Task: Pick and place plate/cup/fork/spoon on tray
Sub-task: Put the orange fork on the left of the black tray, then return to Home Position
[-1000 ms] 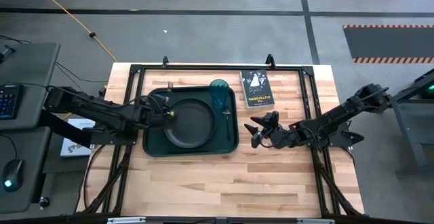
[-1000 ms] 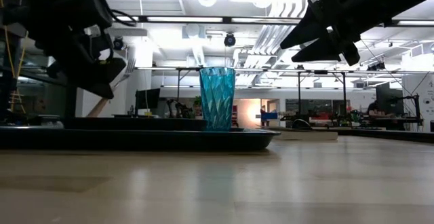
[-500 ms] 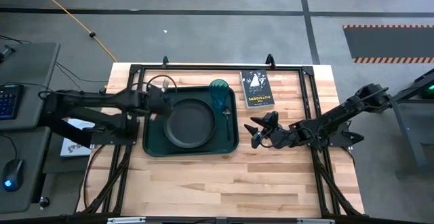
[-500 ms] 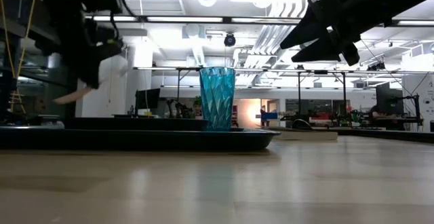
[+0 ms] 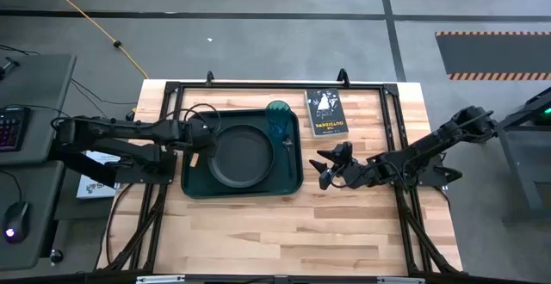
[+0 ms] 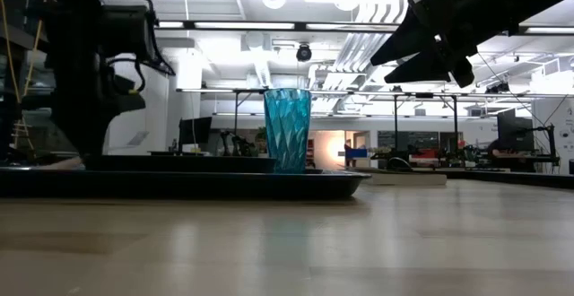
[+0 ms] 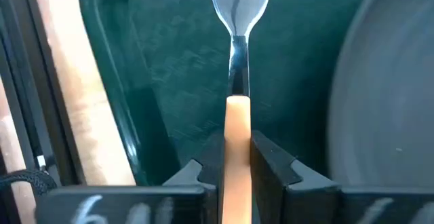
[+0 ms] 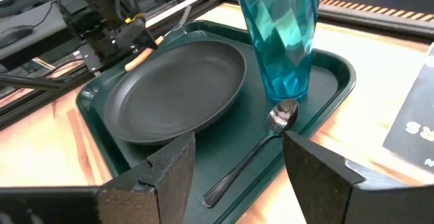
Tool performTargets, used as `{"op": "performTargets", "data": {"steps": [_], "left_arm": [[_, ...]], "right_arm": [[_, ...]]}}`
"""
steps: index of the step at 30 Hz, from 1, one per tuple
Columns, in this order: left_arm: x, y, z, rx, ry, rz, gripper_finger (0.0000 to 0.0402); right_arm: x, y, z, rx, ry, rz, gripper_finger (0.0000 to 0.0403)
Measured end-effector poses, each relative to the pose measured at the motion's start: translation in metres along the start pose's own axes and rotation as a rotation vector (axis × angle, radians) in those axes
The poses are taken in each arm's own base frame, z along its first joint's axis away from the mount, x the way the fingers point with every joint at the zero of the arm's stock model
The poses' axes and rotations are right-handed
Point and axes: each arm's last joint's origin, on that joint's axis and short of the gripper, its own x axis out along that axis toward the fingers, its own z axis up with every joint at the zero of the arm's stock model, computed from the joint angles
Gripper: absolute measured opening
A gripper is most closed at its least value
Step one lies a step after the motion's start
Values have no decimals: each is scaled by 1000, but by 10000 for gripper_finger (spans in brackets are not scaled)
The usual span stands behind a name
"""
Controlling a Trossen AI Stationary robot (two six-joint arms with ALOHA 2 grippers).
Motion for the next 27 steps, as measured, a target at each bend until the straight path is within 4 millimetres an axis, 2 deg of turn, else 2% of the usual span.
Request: {"op": "performTargets", "data": {"steps": [11,27], "left_arm": [[13,8,-9,-26,14,36,48],[13,7,-6,11,-76,57,102]], "right_arm": [[0,0,0,21,13,14,213],[0,1,0,21,19,21,213]]}}
